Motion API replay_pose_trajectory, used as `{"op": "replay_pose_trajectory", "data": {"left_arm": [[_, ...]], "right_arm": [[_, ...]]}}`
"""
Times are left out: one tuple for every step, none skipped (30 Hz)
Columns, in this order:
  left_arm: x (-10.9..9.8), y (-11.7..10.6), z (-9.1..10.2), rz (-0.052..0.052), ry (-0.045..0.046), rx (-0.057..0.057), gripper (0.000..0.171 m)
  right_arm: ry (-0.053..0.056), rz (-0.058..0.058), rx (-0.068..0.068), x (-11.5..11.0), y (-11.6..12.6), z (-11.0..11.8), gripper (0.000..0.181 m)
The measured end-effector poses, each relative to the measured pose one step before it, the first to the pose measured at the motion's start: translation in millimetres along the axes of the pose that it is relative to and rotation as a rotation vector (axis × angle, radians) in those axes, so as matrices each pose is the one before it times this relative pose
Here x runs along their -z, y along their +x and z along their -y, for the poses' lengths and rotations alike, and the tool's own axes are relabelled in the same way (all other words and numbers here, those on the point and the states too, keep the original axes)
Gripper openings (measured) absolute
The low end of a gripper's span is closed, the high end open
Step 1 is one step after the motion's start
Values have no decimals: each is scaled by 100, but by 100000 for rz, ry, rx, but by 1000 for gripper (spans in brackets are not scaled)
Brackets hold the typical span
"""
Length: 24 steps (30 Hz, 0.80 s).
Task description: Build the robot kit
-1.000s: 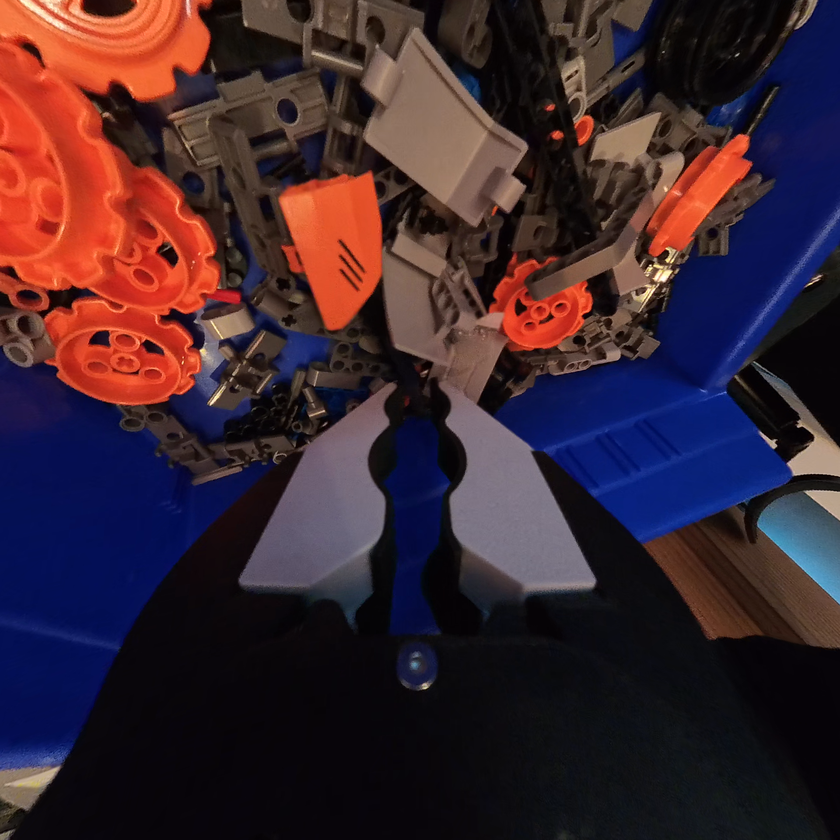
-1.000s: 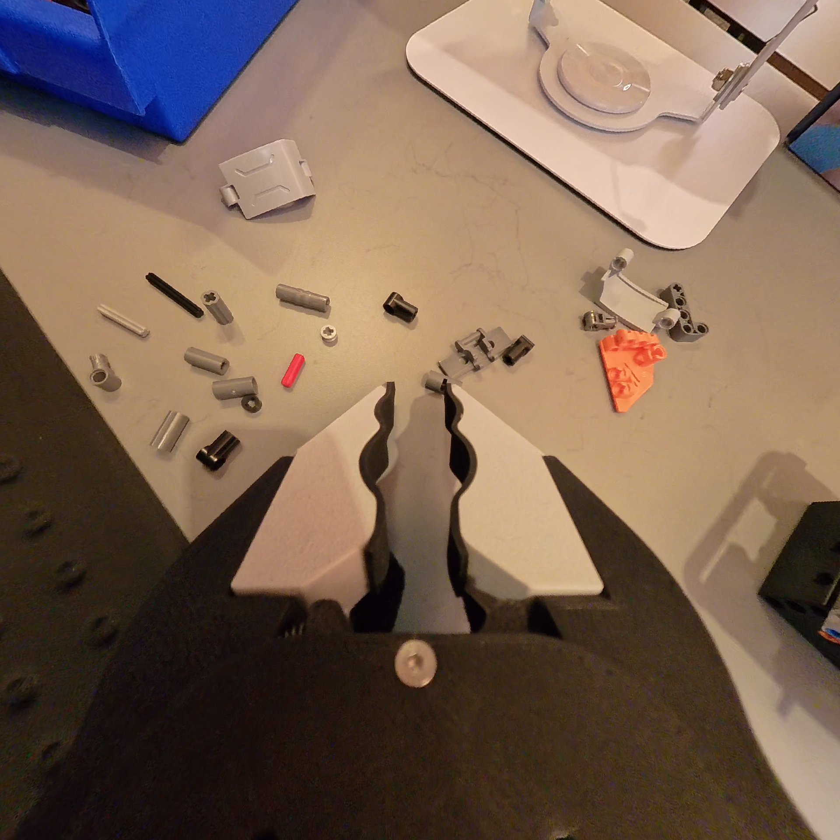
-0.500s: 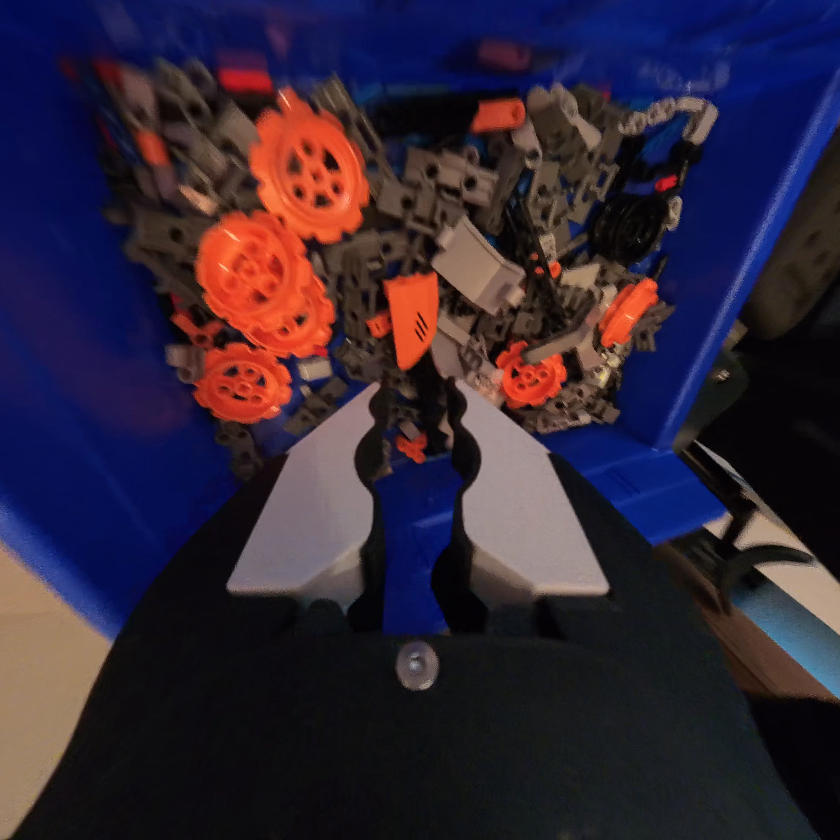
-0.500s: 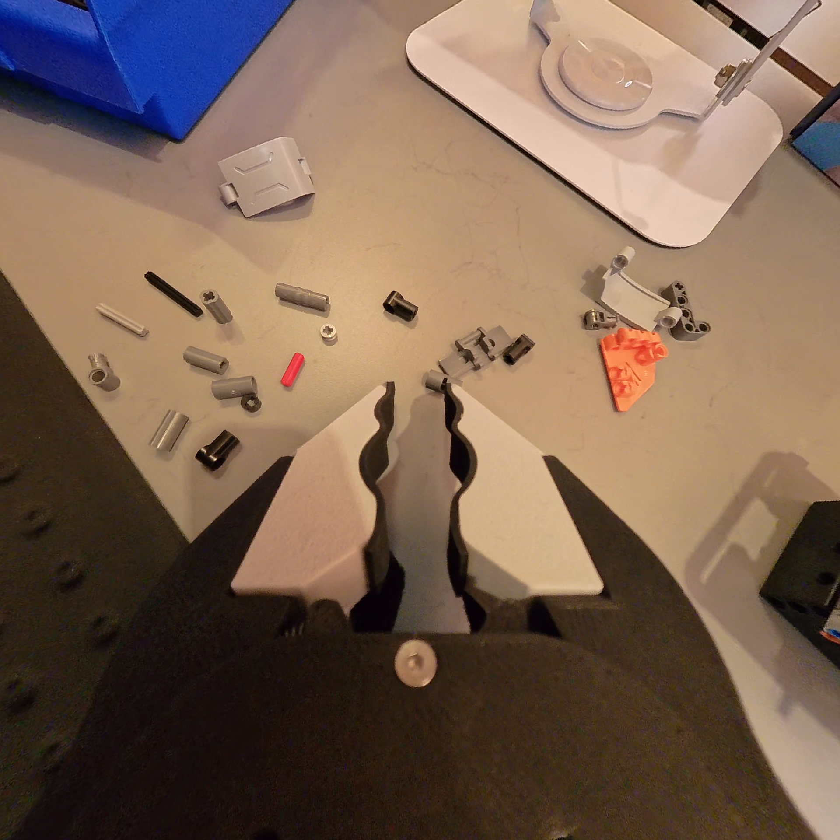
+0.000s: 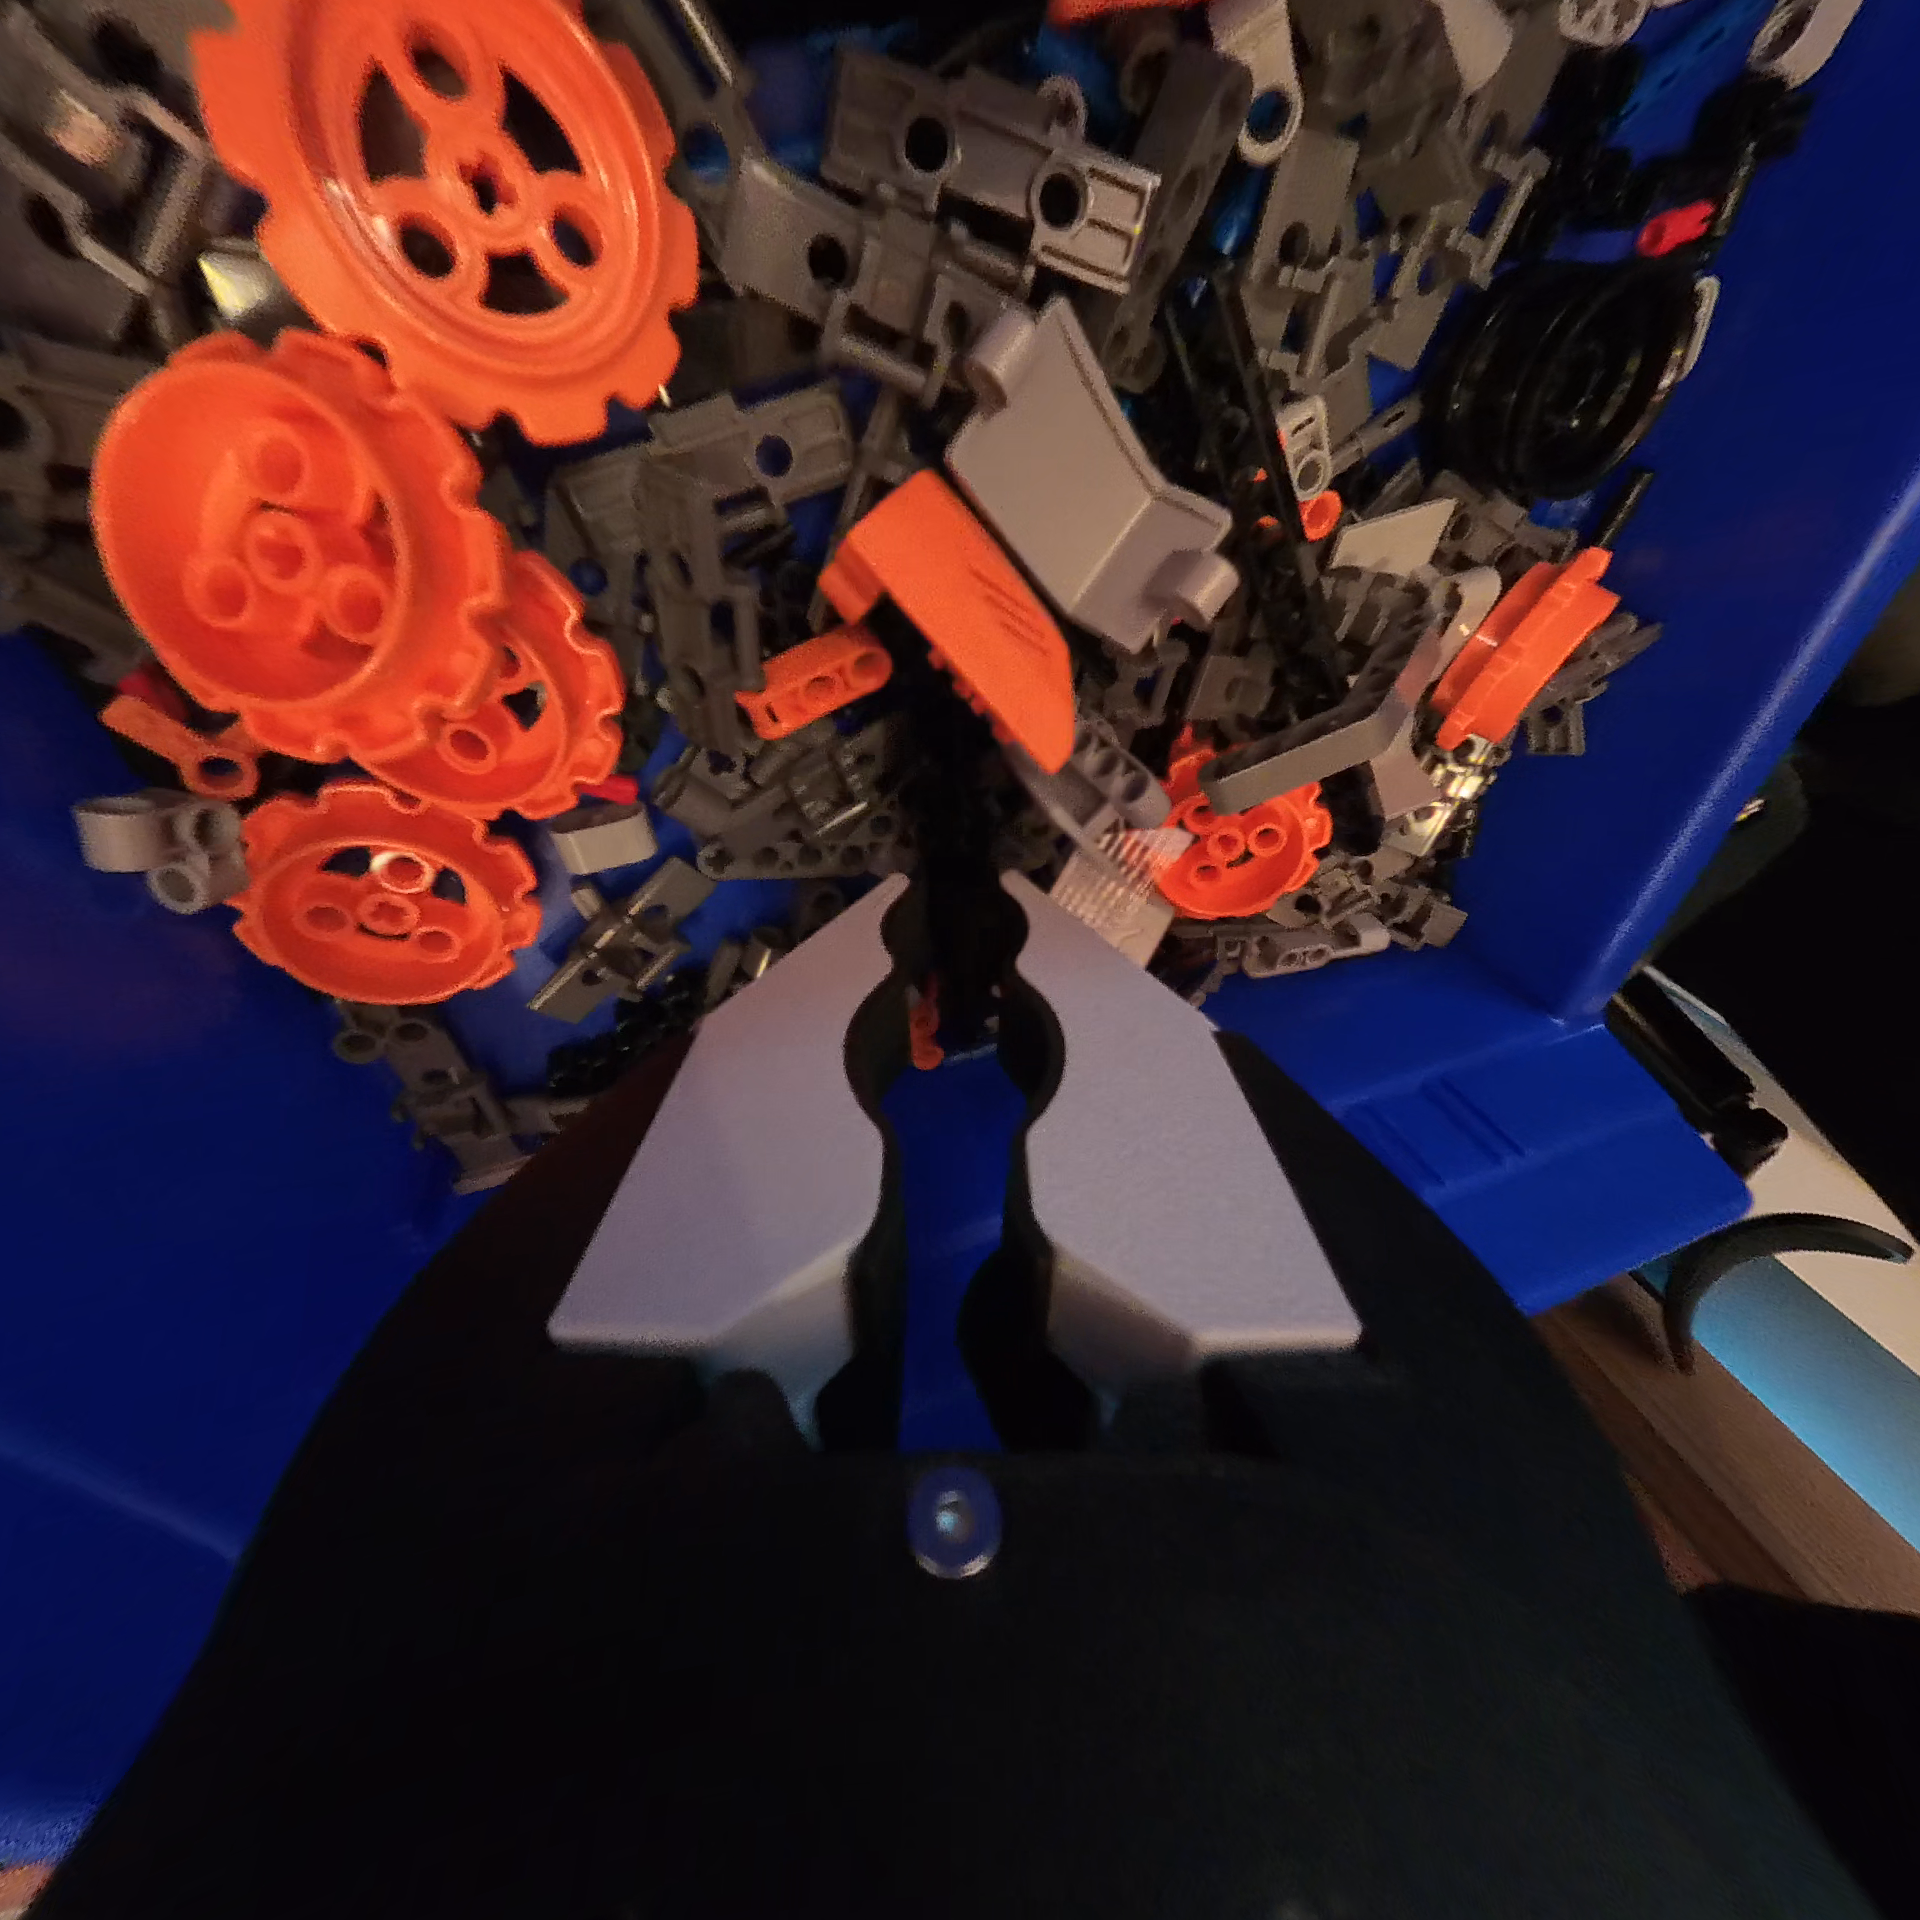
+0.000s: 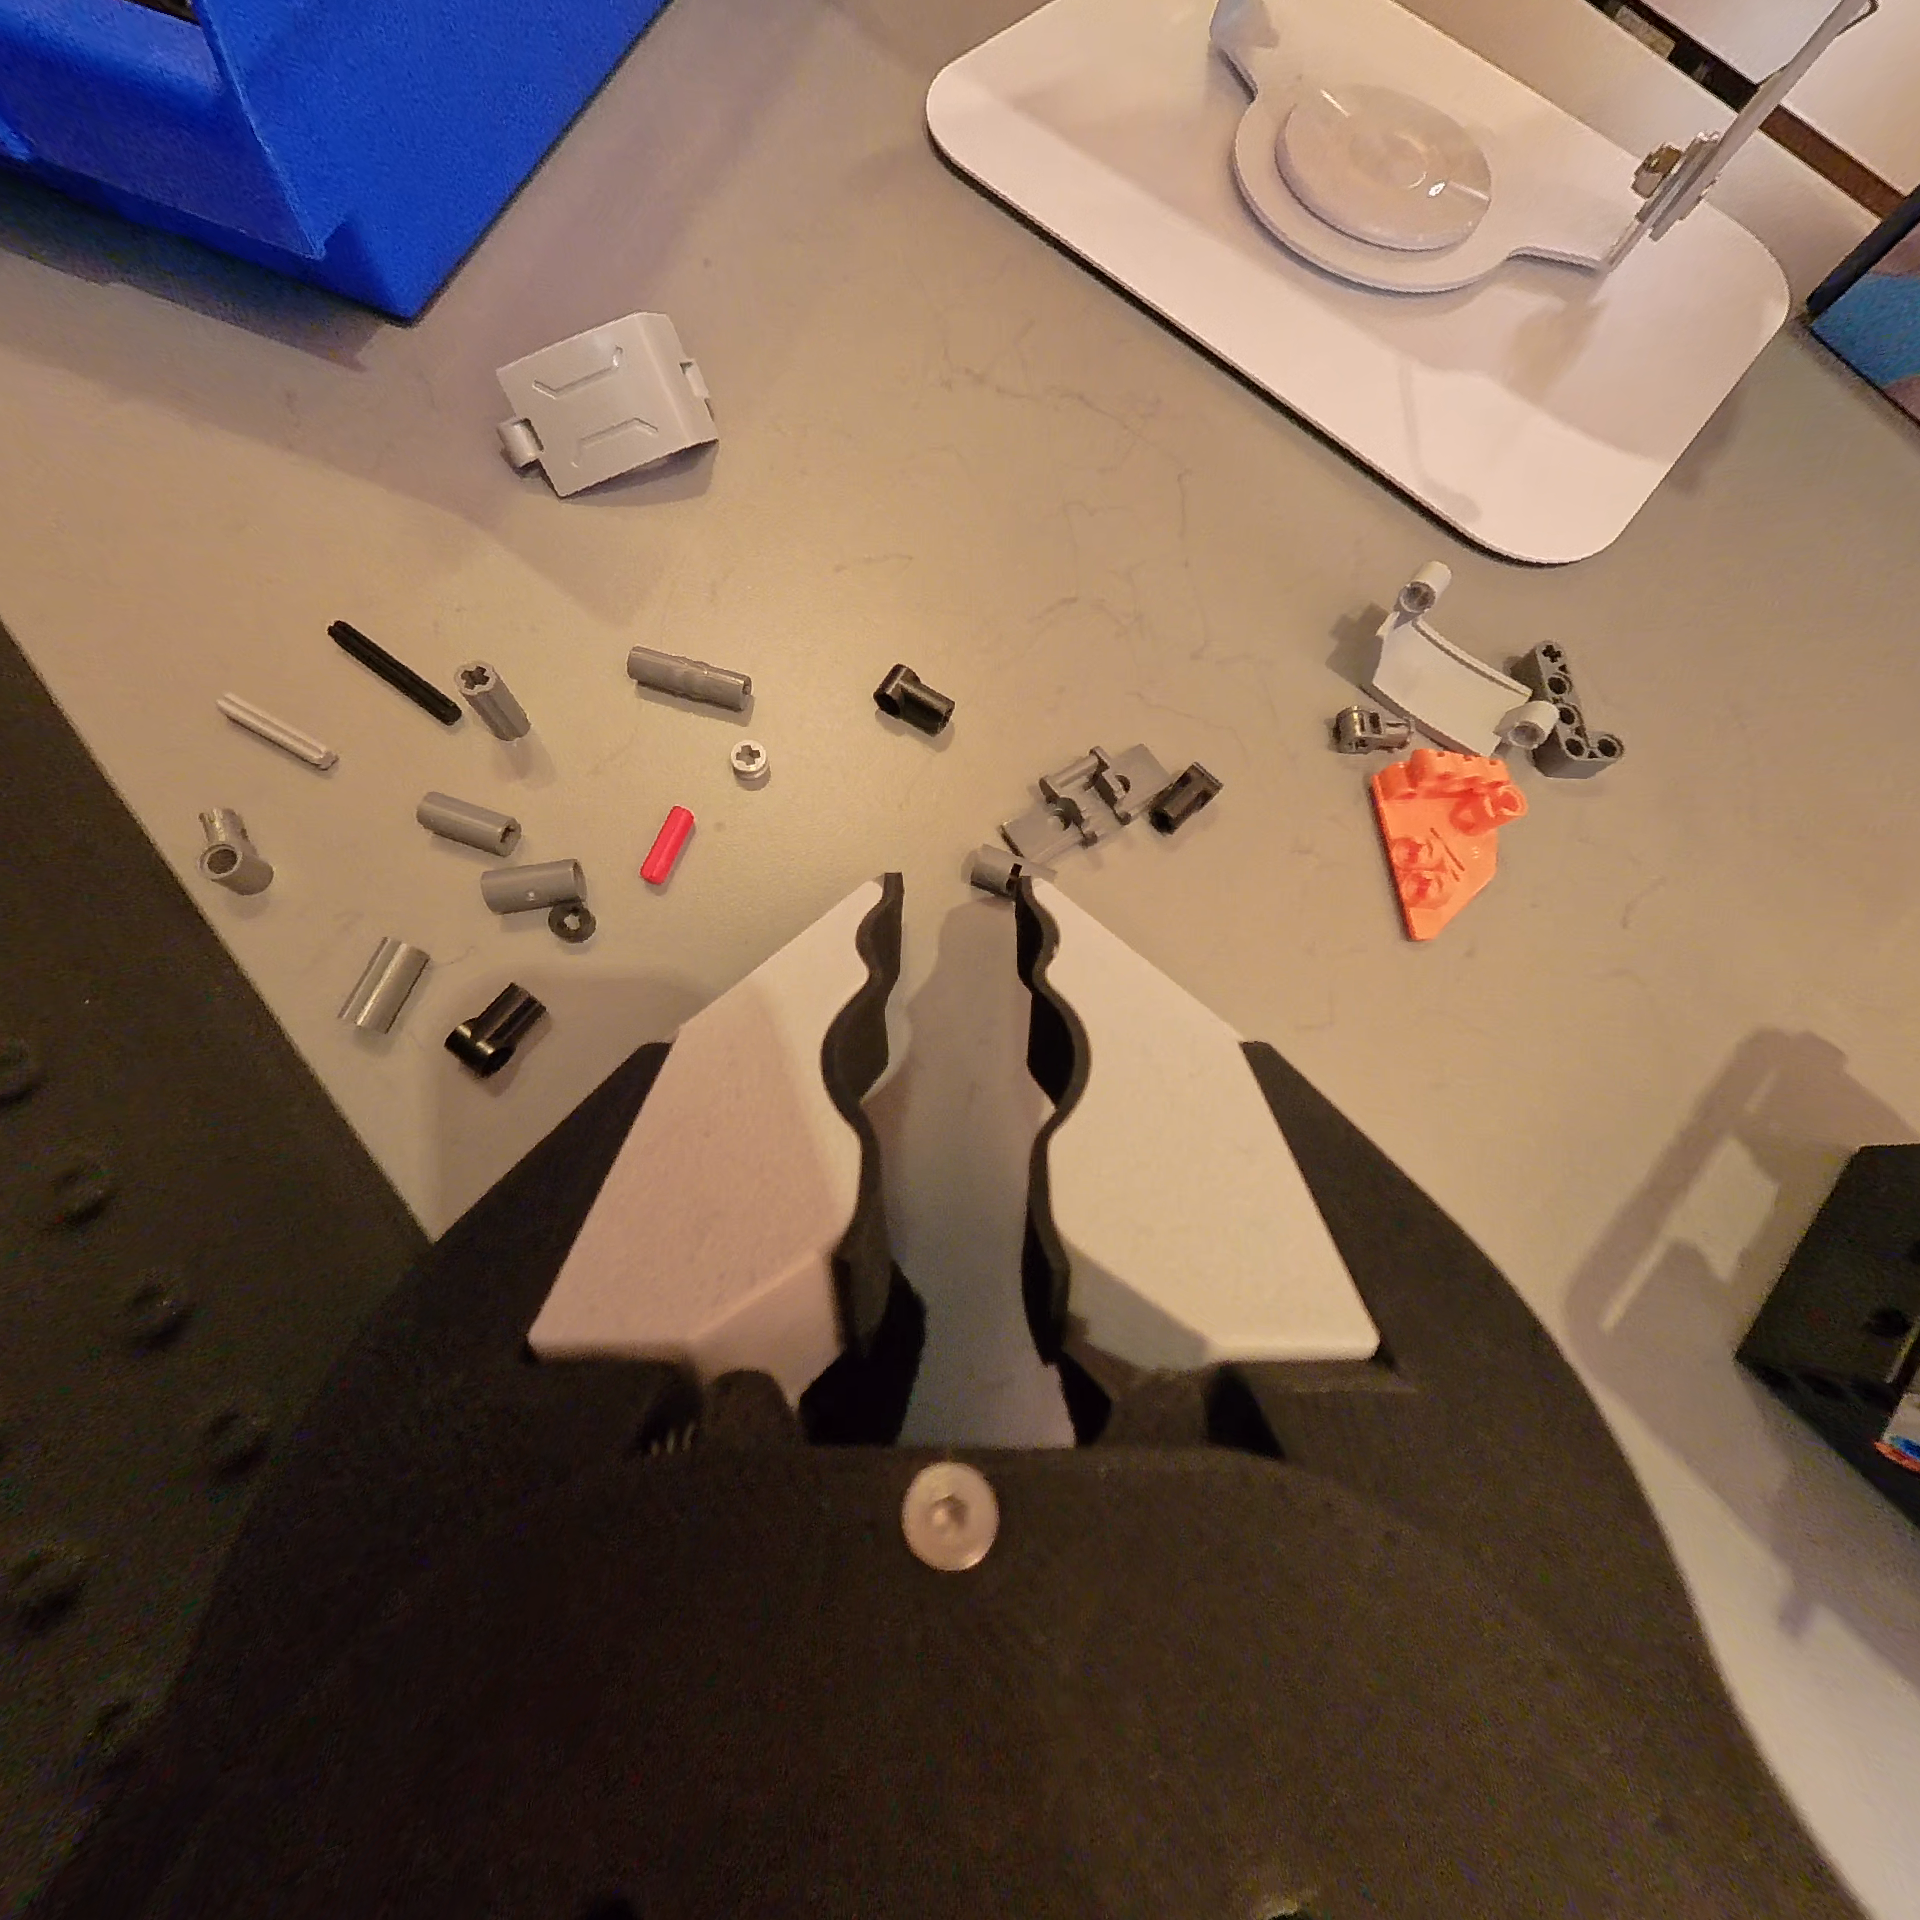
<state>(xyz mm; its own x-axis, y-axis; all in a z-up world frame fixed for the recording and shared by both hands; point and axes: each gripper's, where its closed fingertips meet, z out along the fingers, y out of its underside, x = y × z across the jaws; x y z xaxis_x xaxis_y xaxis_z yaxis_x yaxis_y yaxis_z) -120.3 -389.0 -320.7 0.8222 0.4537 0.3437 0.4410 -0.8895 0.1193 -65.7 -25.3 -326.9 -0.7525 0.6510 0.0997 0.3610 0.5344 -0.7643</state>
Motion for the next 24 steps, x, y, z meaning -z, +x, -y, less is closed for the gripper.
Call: {"op": "replay_pose_trajectory", "data": {"left_arm": [[273,2,251,-228,1572,88,9],[279,-145,123,458,728,293,8],[302,-404,127,2221,690,-17,8],[288,-225,152,801,777,86,8],[311,-207,297,664,1484,-101,8],[330,-366,271,1432,1371,301,8],[285,-384,206,1320,922,477,8],[289,-427,375,1614,1960,181,8],[278,-466,555,1548,2910,424,7],[197,-397,433,832,2206,984,7],[141,-504,150,1732,326,933,6],[189,-760,189,4118,725,155,8],[206,-178,221,1057,1537,-743,16],[204,413,18,-2693,657,-404,19],[217,50,-172,-408,-247,578,22],[207,-116,-270,994,-562,700,25],[101,678,-447,-3560,-1456,369,26],[-48,950,-495,-4346,-2143,-162,28],[-131,351,-261,100,-957,-626,28],[-244,803,-192,-2758,-865,-756,24],[-366,978,-107,-4374,-753,-194,23],[-425,480,12,-1806,-488,471,24],[-473,111,-54,-338,-1064,1082,24],[-450,35,13,-474,-574,1076,29]], "right_arm": [[24,44,14,-2,-5,3,19],[-10,32,21,-5,-9,4,19],[5,-6,28,5,-5,-3,19],[-5,-7,16,0,2,-1,19],[-9,12,11,1,-1,-1,19],[16,5,1,11,-7,6,19],[8,-4,-6,-6,8,5,19],[-39,14,10,-4,-2,-13,19],[-27,13,35,-3,-6,2,19],[-1,-8,19,0,2,0,19],[7,1,-28,-1,-2,1,19],[39,11,-41,9,3,8,19],[34,-14,-18,3,7,-1,19],[15,-38,-15,-1,4,2,19],[16,-15,-63,4,4,-3,19],[27,25,-117,-2,16,0,19],[49,42,-91,3,3,13,19],[35,12,-30,-2,-4,5,19],[-41,4,-28,-3,5,-2,19],[-51,18,-47,-8,1,-11,19],[19,18,-59,5,8,9,19],[-5,31,-60,-5,-1,3,19],[-40,15,-3,-4,-3,-13,19],[-12,-4,57,-5,-2,4,19]]}}
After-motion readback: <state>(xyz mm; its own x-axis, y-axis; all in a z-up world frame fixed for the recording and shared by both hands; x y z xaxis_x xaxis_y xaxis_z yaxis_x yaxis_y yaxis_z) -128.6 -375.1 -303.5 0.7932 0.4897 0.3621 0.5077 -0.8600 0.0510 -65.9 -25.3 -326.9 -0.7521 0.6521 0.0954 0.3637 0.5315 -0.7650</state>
